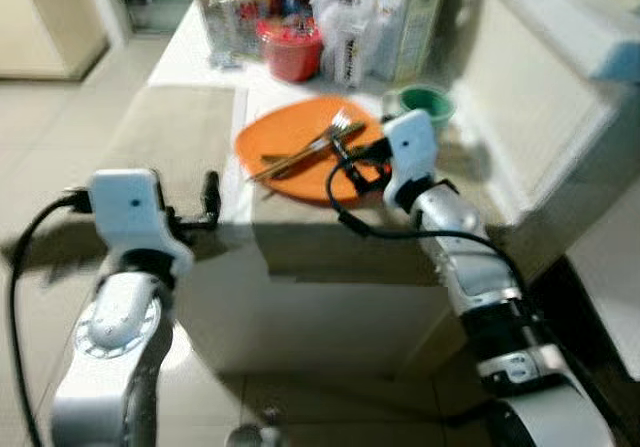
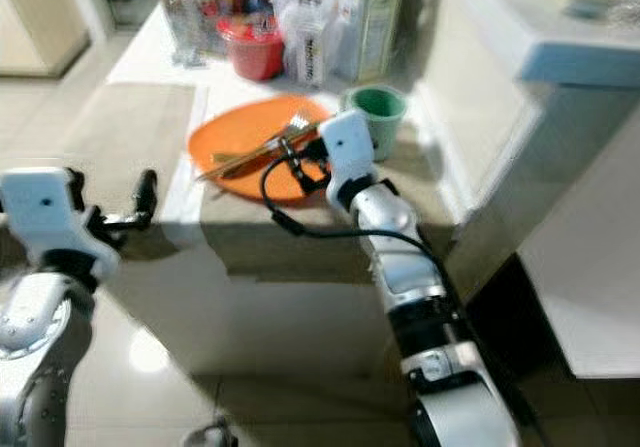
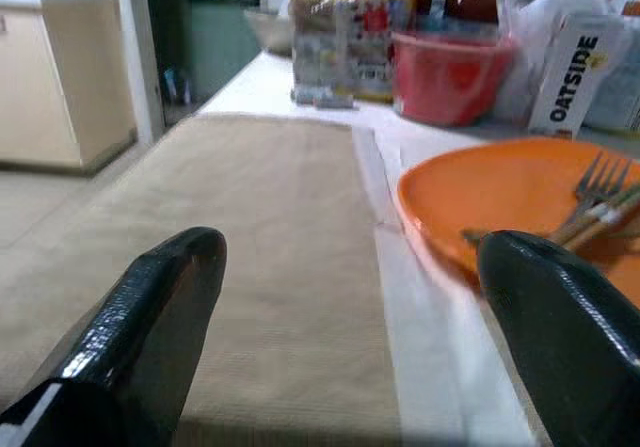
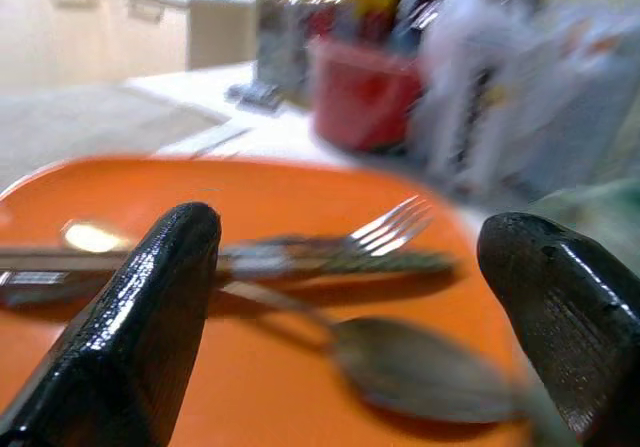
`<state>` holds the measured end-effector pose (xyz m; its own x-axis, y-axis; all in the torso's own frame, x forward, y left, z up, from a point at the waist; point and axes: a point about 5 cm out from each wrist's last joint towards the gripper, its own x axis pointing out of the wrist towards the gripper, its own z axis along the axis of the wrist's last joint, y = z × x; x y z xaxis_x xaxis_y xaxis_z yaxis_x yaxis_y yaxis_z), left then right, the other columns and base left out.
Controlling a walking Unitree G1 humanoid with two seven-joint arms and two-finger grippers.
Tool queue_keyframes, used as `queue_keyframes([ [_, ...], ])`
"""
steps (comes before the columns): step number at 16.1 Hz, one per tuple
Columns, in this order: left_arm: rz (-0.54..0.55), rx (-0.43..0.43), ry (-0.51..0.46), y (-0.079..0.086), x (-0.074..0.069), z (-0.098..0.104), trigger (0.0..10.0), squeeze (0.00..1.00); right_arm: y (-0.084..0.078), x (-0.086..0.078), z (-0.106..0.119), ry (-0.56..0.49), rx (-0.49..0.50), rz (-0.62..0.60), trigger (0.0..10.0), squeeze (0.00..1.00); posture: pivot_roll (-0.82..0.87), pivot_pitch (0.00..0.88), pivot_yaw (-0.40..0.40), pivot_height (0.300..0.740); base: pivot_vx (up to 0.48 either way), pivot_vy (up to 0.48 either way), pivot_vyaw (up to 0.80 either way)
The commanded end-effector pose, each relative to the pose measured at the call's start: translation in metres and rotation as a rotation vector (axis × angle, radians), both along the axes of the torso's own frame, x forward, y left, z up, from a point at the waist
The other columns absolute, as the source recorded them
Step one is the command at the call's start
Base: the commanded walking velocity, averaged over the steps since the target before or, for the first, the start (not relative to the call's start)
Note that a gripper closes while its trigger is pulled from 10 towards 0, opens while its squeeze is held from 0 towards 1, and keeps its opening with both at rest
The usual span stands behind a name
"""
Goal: Setting the table
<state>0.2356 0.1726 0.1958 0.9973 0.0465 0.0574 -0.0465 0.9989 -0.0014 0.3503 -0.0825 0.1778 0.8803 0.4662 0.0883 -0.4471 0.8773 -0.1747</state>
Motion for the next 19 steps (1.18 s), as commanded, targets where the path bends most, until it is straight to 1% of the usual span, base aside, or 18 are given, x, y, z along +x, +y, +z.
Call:
queue_keyframes([
  [1,0.024,0.013,-0.001,0.003,0.0,0.0,10.0,0.0,0.003,0.0,0.007,-0.034,0.009,0.002,10.0,0.0,0.11,0.05,-0.024,0.74,0.0,0.0,0.62],
  [3,0.024,0.027,-0.01,0.005,0.002,0.002,10.0,0.0,0.001,-0.001,0.005,-0.036,0.0,-0.003,10.0,0.0,0.1,0.046,-0.02,0.74,0.0,0.0,0.0],
  [6,-0.01,0.034,-0.016,0.002,0.005,0.003,10.0,0.0,-0.001,-0.004,0.006,-0.048,0.001,-0.001,10.0,0.0,0.09,0.042,-0.012,0.74,0.0,0.0,0.0],
  [9,-0.063,0.094,-0.057,-0.005,0.01,0.012,10.0,0.0,-0.003,-0.008,0.005,-0.059,0.005,-0.013,10.0,0.0,0.06,0.033,0.001,0.74,0.457,0.0,0.0],
  [10,-0.075,0.088,-0.061,-0.006,0.011,0.013,10.0,0.0,-0.003,-0.008,0.005,-0.064,0.005,-0.018,10.0,0.0,0.06,0.033,0.001,0.74,0.48,0.0,0.0],
  [13,-0.098,0.114,-0.076,-0.009,0.014,0.015,10.0,0.0,-0.005,-0.009,0.006,-0.073,0.006,-0.027,10.0,0.0,0.04,0.023,0.015,0.74,0.48,0.0,0.0],
  [15,-0.106,0.111,-0.1,-0.012,0.018,0.02,10.0,0.0,-0.008,-0.01,0.006,-0.078,0.005,-0.046,10.0,0.0,0.03,0.015,0.023,0.74,0.48,0.0,0.0],
  [18,-0.082,0.071,-0.101,-0.01,0.02,0.02,10.0,0.0,-0.009,-0.012,0.004,-0.075,0.0,-0.045,10.0,0.0,0.03,0.02,0.018,0.74,0.453,0.0,0.0],
  [19,-0.075,0.07,-0.111,-0.01,0.02,0.021,10.0,0.0,-0.009,-0.012,0.003,-0.074,-0.002,-0.043,10.0,0.0,0.04,0.021,0.016,0.74,0.435,0.0,0.0],
])
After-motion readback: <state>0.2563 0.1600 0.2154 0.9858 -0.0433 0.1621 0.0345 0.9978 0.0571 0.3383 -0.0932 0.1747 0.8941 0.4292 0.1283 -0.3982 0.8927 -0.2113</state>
